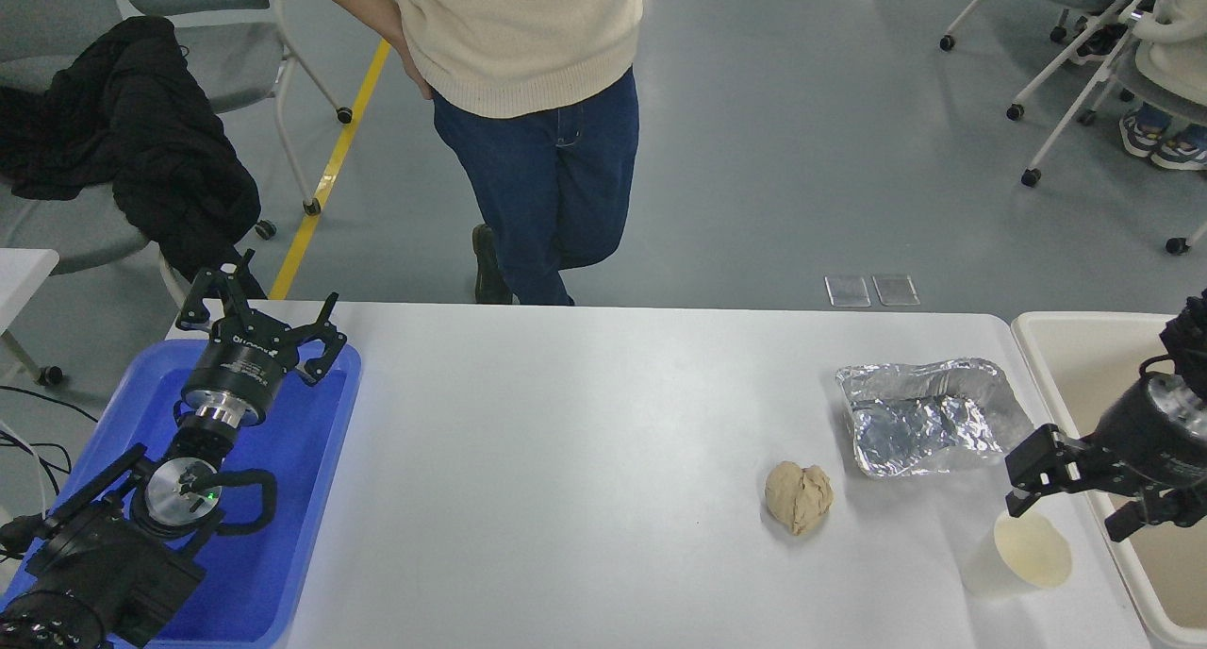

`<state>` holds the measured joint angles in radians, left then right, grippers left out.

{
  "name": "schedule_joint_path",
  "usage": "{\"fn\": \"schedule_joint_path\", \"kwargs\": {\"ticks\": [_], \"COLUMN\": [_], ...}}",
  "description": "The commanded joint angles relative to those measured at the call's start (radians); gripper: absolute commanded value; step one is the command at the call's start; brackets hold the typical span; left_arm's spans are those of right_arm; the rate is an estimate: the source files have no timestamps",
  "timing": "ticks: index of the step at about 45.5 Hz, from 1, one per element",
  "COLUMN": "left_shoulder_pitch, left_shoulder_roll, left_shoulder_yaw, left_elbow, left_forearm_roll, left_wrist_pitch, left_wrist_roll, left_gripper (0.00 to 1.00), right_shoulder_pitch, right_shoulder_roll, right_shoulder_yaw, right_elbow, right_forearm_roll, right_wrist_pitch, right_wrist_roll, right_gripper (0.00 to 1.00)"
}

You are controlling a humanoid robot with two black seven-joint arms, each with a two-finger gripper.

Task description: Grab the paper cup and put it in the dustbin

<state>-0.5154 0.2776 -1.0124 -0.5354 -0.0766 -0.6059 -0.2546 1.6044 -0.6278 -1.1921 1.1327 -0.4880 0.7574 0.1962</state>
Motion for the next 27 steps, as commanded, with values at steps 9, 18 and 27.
{"fn": "schedule_joint_path", "kwargs": {"ticks": [9, 18, 27], "left_shoulder_pitch": [0.0, 0.0, 0.0], "left_shoulder_roll": [0.0, 0.0, 0.0], "left_shoulder_yaw": [0.0, 0.0, 0.0], "left_elbow": [0.0, 0.0, 0.0], "left_forearm_roll": [0.0, 0.0, 0.0], "left_wrist_pitch": [0.0, 0.0, 0.0], "left_wrist_roll": [0.0, 0.0, 0.0], "left_gripper": [1.0, 1.0, 1.0], "right_shoulder_pitch": [-0.09, -0.129, -0.167], "right_shoulder_roll": [-0.006, -0.006, -0.007], "right_shoulder_yaw": [0.022, 0.025, 0.025], "right_elbow": [-0.002, -0.005, -0.01], "right_forearm_roll": [-0.06, -0.058, -0.06], "right_wrist_pitch": [-0.174, -0.265, -0.333], "right_wrist_roll": [-0.029, -0.029, -0.029], "right_gripper": [0.96, 0.96, 0.96]}}
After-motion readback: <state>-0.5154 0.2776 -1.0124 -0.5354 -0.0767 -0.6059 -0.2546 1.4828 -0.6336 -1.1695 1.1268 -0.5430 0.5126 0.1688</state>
